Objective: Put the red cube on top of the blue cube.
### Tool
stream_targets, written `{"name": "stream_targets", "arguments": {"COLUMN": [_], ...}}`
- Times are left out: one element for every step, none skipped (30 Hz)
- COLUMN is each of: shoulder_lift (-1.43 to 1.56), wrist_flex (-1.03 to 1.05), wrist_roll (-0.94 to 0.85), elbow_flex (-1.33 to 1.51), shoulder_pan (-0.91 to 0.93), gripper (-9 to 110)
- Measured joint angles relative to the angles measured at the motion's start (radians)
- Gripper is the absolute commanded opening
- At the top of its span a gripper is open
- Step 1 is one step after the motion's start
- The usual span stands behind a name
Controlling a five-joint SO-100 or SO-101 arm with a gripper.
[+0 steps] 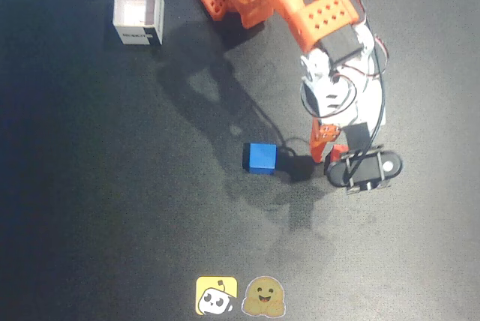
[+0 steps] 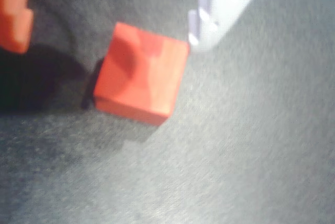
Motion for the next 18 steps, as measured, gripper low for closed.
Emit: {"name": "stream_targets", "arguments": {"shoulder_lift": [-0.006, -0.014, -0.021, -0.029, -0.038, -0.048, -0.057, -0.061, -0.069, -0.074, -0.078, -0.084, -0.094, -0.098, -0.103, -0.107, -0.114, -0.117], "wrist_flex": [-0.006, -0.012, -0.02, -0.028, -0.035, -0.041, -0.048, -0.055, -0.061, -0.067, -0.071, -0.074, -0.075, -0.075, -0.078, -0.078, -0.081, -0.087], "wrist_roll": [0.008, 0.015, 0.025, 0.035, 0.044, 0.054, 0.064, 0.075, 0.08, 0.086, 0.089, 0.091, 0.091, 0.091, 0.091, 0.091, 0.091, 0.091], "elbow_flex": [0.0, 0.0, 0.0, 0.0, 0.0, 0.0, 0.0, 0.0, 0.0, 0.0, 0.0, 0.0, 0.0, 0.0, 0.0, 0.0, 0.0, 0.0], "shoulder_pan": [-0.003, -0.008, -0.014, -0.017, -0.017, -0.014, -0.017, -0.023, -0.032, -0.037, -0.038, -0.034, -0.031, -0.029, -0.029, -0.031, -0.034, -0.035], "gripper": [24, 24, 24, 24, 24, 24, 24, 24, 24, 24, 24, 24, 24, 23, 23, 23, 23, 23]}}
